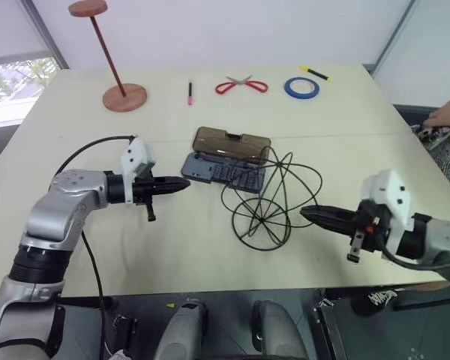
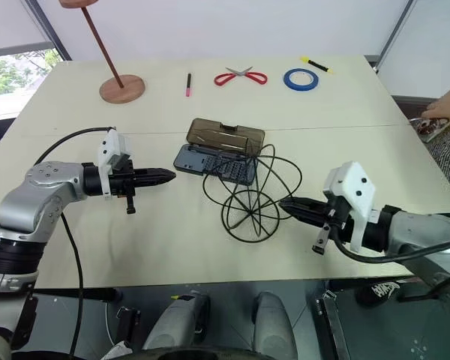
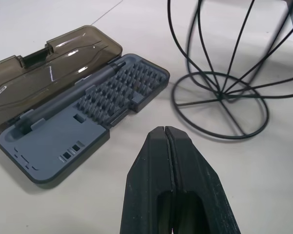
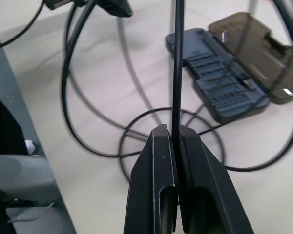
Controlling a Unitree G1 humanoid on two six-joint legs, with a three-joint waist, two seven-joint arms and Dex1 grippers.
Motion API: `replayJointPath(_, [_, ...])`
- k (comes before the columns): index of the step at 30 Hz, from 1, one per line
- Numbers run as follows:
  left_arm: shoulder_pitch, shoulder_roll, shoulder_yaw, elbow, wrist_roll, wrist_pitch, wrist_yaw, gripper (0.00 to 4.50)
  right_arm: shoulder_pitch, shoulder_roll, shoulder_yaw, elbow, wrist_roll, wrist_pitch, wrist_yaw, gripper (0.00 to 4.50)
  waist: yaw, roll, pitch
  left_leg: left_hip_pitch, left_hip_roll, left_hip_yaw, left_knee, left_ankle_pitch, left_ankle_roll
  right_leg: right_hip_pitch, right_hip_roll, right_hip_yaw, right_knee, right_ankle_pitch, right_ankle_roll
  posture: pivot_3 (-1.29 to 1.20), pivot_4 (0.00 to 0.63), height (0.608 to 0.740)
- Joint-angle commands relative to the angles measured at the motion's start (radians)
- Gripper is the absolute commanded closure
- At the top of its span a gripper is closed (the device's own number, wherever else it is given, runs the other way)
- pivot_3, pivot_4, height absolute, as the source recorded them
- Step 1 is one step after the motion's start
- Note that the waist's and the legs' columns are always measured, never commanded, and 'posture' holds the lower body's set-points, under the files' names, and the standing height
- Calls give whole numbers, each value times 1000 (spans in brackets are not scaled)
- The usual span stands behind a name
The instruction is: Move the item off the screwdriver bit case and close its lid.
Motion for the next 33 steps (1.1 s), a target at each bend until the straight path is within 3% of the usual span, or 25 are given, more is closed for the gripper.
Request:
replayJointPath(1, [-9, 6, 11, -24, 2, -17, -3, 4500, -4, -30, -104, 11, 36, -7, 34, 4437, 0, 0, 0, 0, 0, 0, 0, 0, 0, 0, 0, 0, 0, 0, 0, 0, 150, 740])
replayJointPath(6, [-27, -11, -4, -8, 15, -27, 0, 4500, -154, -79, -191, 186, 9, -39, -5, 4437, -2, 0, 0, 0, 0, 1, 0, 0, 0, 0, 0, 0, 0, 0, 0, 0, 150, 740])
replayJointPath(11, [-36, -25, -9, 1, 26, -33, -1, 4500, -314, -78, -91, 358, -167, -127, -104, 4437, -2, 0, 0, 0, 0, 1, 0, 0, 0, -1, 0, 0, 0, 0, 0, 0, 150, 740])
replayJointPath(20, [-25, -32, -14, -1, 41, -46, 5, 4500, -510, 102, 43, 647, -463, -353, -346, 4437, -7, 1, 0, 0, -1, 2, 0, 0, 0, -2, 0, 1, 1, 0, 0, 0, 150, 740])
replayJointPath(26, [3, -42, -22, -21, 47, -48, 19, 4500, -647, 256, 65, 930, -667, -637, -579, 4437, -20, 1, 0, 0, -2, 3, -1, 0, 0, -3, 0, 2, 2, 0, 0, 0, 150, 740])
replayJointPath(33, [18, -43, -28, -44, 42, -39, 31, 4500, -749, 293, 93, 1174, -800, -872, -708, 4437, -29, 2, 1, 0, -2, 3, -1, 0, 0, -3, 0, 3, 2, 0, 0, 0, 150, 740])
